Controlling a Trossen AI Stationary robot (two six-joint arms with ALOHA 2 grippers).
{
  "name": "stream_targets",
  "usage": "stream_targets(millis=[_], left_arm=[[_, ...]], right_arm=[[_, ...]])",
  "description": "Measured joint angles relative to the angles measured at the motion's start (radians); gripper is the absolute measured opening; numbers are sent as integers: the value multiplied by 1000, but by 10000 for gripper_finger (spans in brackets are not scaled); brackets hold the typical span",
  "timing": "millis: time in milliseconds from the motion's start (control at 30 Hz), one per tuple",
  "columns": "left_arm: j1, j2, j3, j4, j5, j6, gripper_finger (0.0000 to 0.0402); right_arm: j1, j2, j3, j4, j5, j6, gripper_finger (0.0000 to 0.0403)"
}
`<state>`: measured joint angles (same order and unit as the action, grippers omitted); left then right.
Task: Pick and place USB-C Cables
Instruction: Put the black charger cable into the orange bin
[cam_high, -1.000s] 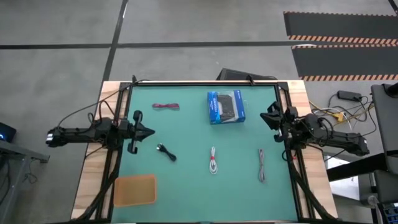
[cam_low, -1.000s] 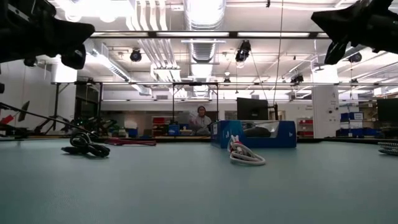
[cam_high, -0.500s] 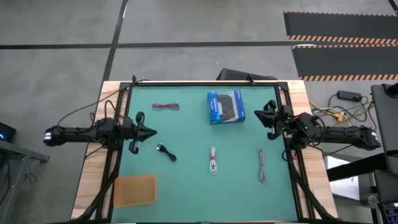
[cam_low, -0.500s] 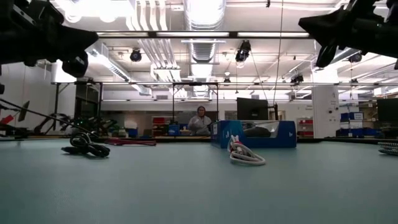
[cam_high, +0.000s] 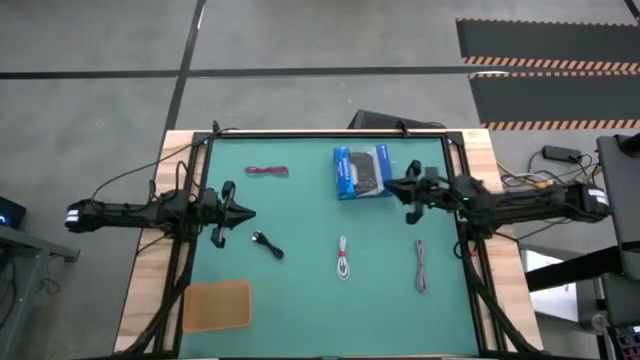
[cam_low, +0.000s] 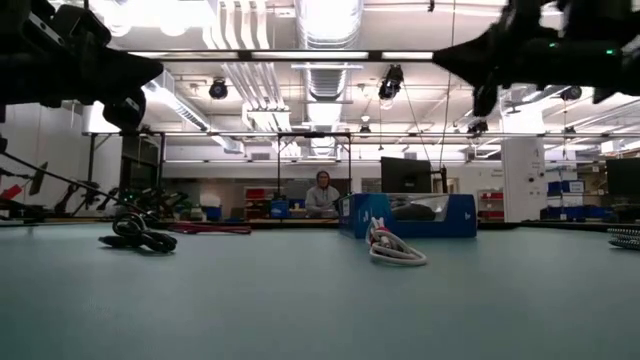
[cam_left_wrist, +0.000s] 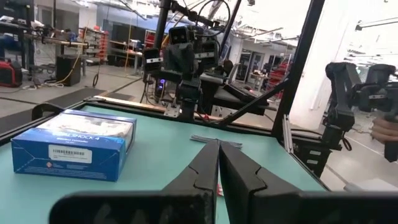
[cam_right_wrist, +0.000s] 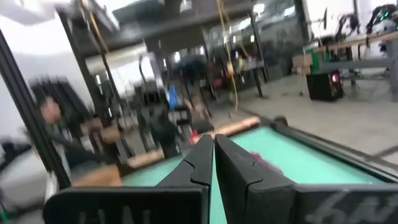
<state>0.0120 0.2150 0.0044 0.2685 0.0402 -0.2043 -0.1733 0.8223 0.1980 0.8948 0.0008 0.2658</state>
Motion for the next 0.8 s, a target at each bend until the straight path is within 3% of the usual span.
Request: stream_targets(millis=[400,800], left_arm=[[0,-15,0,26,0,-1,0],[0,-20,0,64,0,-2,0]], right_arm=[[94,367,289,6,0,-233,9],[141,666,543,-11,0,-289,9]])
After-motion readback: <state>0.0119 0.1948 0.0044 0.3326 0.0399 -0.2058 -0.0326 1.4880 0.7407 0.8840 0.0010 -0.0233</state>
